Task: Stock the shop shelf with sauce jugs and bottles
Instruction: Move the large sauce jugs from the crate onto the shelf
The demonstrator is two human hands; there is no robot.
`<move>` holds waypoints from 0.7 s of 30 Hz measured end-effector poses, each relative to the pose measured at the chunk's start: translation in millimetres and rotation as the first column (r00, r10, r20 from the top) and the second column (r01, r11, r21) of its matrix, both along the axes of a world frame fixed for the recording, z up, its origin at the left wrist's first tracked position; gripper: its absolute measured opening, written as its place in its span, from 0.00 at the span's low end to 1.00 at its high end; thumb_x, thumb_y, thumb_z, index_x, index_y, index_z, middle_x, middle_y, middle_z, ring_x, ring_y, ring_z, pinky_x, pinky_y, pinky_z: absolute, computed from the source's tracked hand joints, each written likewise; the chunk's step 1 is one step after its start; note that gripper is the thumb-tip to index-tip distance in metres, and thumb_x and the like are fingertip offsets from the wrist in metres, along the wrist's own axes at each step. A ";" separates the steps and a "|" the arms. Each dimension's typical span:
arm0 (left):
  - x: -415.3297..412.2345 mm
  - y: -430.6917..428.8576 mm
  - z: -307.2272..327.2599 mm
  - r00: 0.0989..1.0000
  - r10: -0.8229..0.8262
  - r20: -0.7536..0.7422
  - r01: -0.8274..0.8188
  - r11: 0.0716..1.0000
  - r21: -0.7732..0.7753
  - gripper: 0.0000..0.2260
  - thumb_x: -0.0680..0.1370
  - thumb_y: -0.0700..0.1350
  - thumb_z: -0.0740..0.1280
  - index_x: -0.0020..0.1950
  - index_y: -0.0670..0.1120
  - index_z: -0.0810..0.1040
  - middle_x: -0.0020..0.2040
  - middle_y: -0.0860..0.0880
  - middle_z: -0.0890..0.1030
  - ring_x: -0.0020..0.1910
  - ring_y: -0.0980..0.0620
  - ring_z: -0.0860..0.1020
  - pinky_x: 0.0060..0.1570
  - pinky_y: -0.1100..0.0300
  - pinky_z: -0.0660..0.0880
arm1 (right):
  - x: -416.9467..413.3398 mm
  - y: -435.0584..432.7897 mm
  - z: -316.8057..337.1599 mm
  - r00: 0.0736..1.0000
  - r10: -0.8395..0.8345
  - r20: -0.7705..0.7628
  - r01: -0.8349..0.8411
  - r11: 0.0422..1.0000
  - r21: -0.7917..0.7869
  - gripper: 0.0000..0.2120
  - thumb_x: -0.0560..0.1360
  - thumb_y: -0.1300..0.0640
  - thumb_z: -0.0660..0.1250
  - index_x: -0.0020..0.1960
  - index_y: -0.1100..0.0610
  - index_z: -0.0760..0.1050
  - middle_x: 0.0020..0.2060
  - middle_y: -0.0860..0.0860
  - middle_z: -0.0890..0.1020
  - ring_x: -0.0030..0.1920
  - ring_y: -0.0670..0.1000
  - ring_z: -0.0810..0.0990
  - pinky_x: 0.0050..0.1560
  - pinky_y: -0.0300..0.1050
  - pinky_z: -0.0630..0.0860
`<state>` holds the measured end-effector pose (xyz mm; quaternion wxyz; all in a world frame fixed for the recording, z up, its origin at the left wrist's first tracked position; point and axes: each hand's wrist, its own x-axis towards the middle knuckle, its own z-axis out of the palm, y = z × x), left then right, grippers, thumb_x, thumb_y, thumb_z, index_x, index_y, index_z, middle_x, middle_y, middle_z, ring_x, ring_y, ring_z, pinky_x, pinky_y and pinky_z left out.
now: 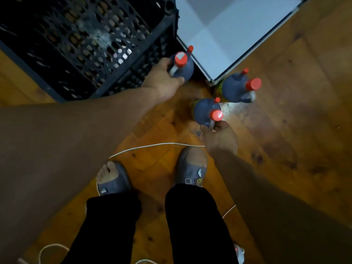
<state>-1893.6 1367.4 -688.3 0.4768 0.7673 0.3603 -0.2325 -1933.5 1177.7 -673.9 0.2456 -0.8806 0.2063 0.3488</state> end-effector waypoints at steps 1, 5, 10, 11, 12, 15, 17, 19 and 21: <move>3.0 -2.0 -5.1 1.000 0.027 0.005 -0.027 1.000 0.007 0.24 0.76 0.49 0.68 0.70 0.49 0.67 0.66 0.49 0.74 0.63 0.48 0.74 0.62 0.57 0.72 | 0.0 0.9 -7.7 1.000 -0.011 0.011 0.011 1.000 0.000 0.14 0.74 0.51 0.68 0.56 0.58 0.78 0.53 0.58 0.82 0.56 0.60 0.78 0.48 0.46 0.71; 5.9 -5.7 -14.7 0.998 0.048 -0.033 -0.045 0.995 0.095 0.15 0.78 0.51 0.65 0.62 0.45 0.75 0.57 0.44 0.79 0.55 0.45 0.77 0.46 0.60 0.70 | -1.1 1.3 -21.2 0.990 -0.132 0.050 0.126 0.986 0.105 0.11 0.77 0.53 0.66 0.51 0.61 0.79 0.41 0.54 0.78 0.44 0.53 0.76 0.42 0.40 0.64; 1.2 -4.8 -14.4 0.998 0.068 0.008 -0.068 0.998 -0.011 0.11 0.79 0.51 0.65 0.58 0.48 0.78 0.48 0.49 0.76 0.46 0.53 0.74 0.41 0.63 0.70 | -5.3 1.0 -21.6 0.985 -0.169 0.042 0.159 0.971 0.177 0.08 0.77 0.52 0.66 0.43 0.56 0.77 0.39 0.53 0.79 0.44 0.54 0.77 0.48 0.47 0.72; 0.8 -3.8 -13.4 0.998 0.064 0.011 -0.064 0.998 -0.025 0.11 0.79 0.51 0.65 0.58 0.48 0.79 0.48 0.49 0.76 0.46 0.53 0.74 0.41 0.63 0.70 | -3.2 2.0 -19.9 0.980 -0.196 0.035 0.186 0.964 0.187 0.08 0.77 0.52 0.66 0.41 0.54 0.76 0.36 0.51 0.78 0.44 0.55 0.78 0.49 0.49 0.74; 0.2 -3.4 -12.0 0.998 0.056 0.019 -0.055 0.998 -0.031 0.11 0.79 0.51 0.65 0.58 0.48 0.79 0.49 0.48 0.76 0.46 0.53 0.73 0.39 0.63 0.69 | -0.3 2.3 -17.6 0.976 -0.214 0.030 0.204 0.959 0.197 0.08 0.77 0.52 0.66 0.40 0.54 0.75 0.33 0.49 0.78 0.43 0.55 0.79 0.50 0.50 0.75; -5.6 -2.4 -9.9 0.997 0.074 0.024 -0.073 0.997 -0.035 0.11 0.79 0.51 0.65 0.56 0.46 0.79 0.56 0.43 0.76 0.46 0.52 0.74 0.39 0.65 0.67 | 6.4 2.6 -6.1 0.988 -0.152 0.011 0.149 0.978 0.149 0.08 0.77 0.51 0.65 0.45 0.54 0.78 0.35 0.51 0.79 0.45 0.55 0.79 0.53 0.51 0.76; -12.2 -1.6 -3.0 0.995 0.099 0.013 -0.098 0.993 -0.061 0.10 0.78 0.51 0.66 0.53 0.46 0.79 0.55 0.43 0.76 0.48 0.48 0.76 0.38 0.65 0.68 | 6.2 1.2 4.3 0.991 -0.134 0.013 0.131 0.982 0.137 0.10 0.76 0.49 0.66 0.44 0.55 0.79 0.41 0.57 0.82 0.47 0.58 0.80 0.53 0.51 0.76; -21.9 0.1 9.7 0.994 0.107 -0.014 -0.108 0.990 -0.095 0.09 0.78 0.50 0.66 0.51 0.46 0.79 0.57 0.46 0.73 0.53 0.47 0.76 0.43 0.63 0.72 | 3.4 1.4 21.5 0.995 -0.104 -0.005 0.104 0.986 0.127 0.11 0.77 0.51 0.66 0.45 0.59 0.80 0.40 0.59 0.80 0.43 0.57 0.78 0.46 0.43 0.72; -34.5 2.1 27.7 0.993 0.114 -0.033 -0.117 0.987 -0.109 0.11 0.78 0.49 0.67 0.55 0.43 0.80 0.66 0.49 0.67 0.59 0.53 0.72 0.61 0.62 0.69 | -1.6 3.0 39.9 0.996 -0.085 -0.005 0.085 0.987 0.136 0.12 0.78 0.54 0.65 0.45 0.62 0.80 0.36 0.60 0.78 0.39 0.56 0.76 0.39 0.42 0.67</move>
